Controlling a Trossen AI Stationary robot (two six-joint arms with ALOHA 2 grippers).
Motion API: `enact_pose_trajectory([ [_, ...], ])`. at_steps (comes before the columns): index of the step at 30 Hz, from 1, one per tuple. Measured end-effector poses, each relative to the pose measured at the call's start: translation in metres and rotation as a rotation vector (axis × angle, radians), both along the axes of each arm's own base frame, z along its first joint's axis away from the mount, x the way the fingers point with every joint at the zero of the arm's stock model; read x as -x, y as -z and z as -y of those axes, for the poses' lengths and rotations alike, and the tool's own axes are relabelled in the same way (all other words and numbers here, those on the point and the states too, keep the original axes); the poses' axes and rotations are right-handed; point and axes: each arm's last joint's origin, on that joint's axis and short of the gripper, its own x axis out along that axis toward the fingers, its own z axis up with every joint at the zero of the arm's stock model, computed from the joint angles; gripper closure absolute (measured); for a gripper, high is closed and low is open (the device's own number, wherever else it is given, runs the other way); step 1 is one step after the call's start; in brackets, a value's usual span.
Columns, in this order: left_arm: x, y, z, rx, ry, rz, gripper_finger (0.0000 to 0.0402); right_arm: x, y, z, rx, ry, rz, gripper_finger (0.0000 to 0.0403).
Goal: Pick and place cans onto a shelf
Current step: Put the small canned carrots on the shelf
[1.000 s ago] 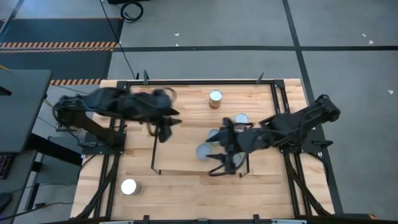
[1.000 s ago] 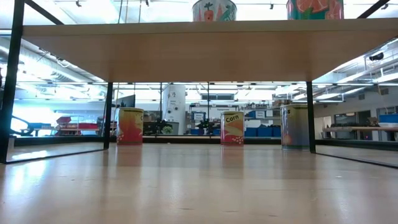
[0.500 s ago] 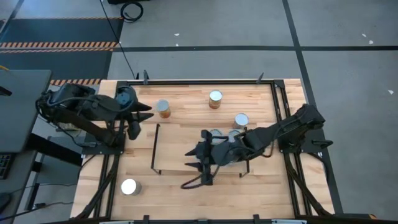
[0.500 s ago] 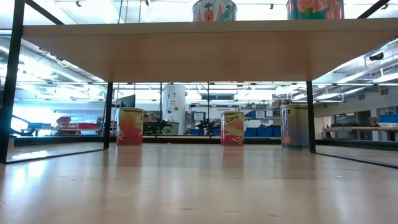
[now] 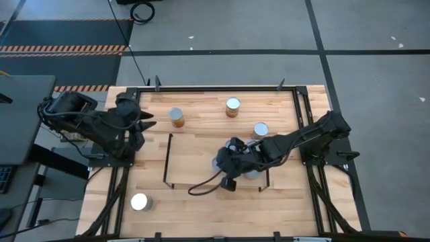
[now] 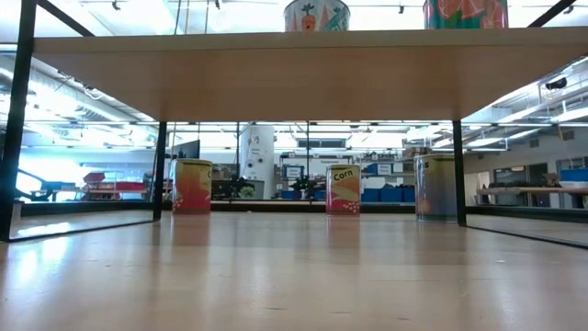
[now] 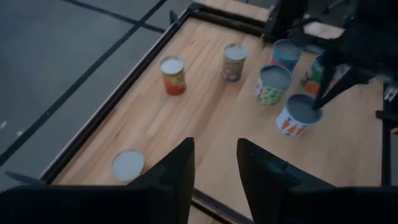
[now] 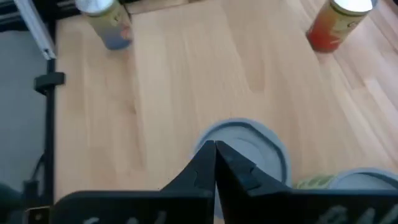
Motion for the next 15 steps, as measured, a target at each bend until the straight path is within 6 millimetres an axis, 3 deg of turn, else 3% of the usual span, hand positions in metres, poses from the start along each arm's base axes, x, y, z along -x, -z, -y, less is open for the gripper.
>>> enact_pose_trajectory([
  [7, -0.003, -0.001, 0.001, -0.039, 0.009, 0.01, 0.0276, -0.003, 0.018, 0.016, -0.014, 0.015, -0.063, 0.0395],
  [15, 0.002, -0.003, -0.001, -0.027, 0.001, 0.027, 0.0276, -0.001, 0.019, 0.016, -0.127, 0.001, -0.103, 0.0399],
])
